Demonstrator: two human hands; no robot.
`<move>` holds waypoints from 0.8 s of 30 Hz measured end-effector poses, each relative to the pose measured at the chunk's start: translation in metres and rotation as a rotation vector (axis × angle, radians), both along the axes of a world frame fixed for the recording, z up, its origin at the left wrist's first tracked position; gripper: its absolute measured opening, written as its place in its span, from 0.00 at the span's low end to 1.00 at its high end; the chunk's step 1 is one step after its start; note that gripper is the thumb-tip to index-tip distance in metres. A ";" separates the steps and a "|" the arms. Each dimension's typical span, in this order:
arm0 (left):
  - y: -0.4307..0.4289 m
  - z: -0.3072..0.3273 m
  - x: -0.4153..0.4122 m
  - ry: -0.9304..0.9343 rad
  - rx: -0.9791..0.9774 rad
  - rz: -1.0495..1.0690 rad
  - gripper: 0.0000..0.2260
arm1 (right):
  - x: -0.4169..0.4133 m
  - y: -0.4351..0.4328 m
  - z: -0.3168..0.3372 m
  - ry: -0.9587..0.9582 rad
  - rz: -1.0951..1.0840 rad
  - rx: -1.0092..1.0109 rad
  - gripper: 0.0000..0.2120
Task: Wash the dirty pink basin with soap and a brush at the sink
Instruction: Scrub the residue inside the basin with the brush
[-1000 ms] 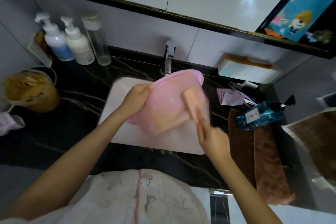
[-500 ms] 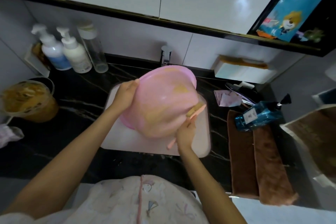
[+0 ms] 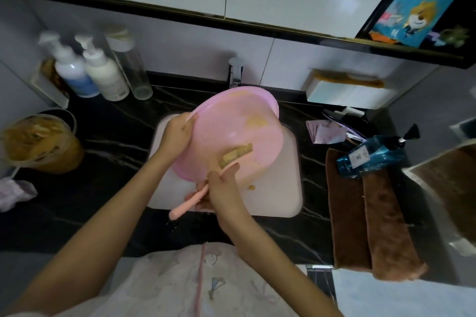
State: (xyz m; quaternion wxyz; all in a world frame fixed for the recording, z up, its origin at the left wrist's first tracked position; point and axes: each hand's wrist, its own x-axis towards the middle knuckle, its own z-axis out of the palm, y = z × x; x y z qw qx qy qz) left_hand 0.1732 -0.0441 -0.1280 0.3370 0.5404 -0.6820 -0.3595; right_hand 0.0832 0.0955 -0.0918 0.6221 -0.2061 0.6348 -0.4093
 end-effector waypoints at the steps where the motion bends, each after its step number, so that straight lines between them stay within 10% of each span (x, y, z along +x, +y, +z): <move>1: -0.003 -0.002 0.001 0.018 0.031 0.006 0.11 | -0.007 -0.007 0.000 0.064 -0.035 -0.047 0.29; 8: 0.008 -0.018 0.011 0.090 0.035 0.088 0.14 | -0.071 -0.021 -0.022 0.499 0.012 0.374 0.38; 13: 0.007 -0.012 0.006 0.073 -0.003 0.121 0.14 | -0.018 0.012 -0.005 0.204 0.259 0.359 0.24; 18: 0.014 -0.009 0.005 0.077 -0.021 0.128 0.13 | -0.037 -0.015 -0.020 0.333 0.094 0.213 0.34; 24: 0.016 -0.005 0.002 0.049 -0.060 0.103 0.13 | -0.022 0.004 -0.014 0.193 0.273 0.390 0.10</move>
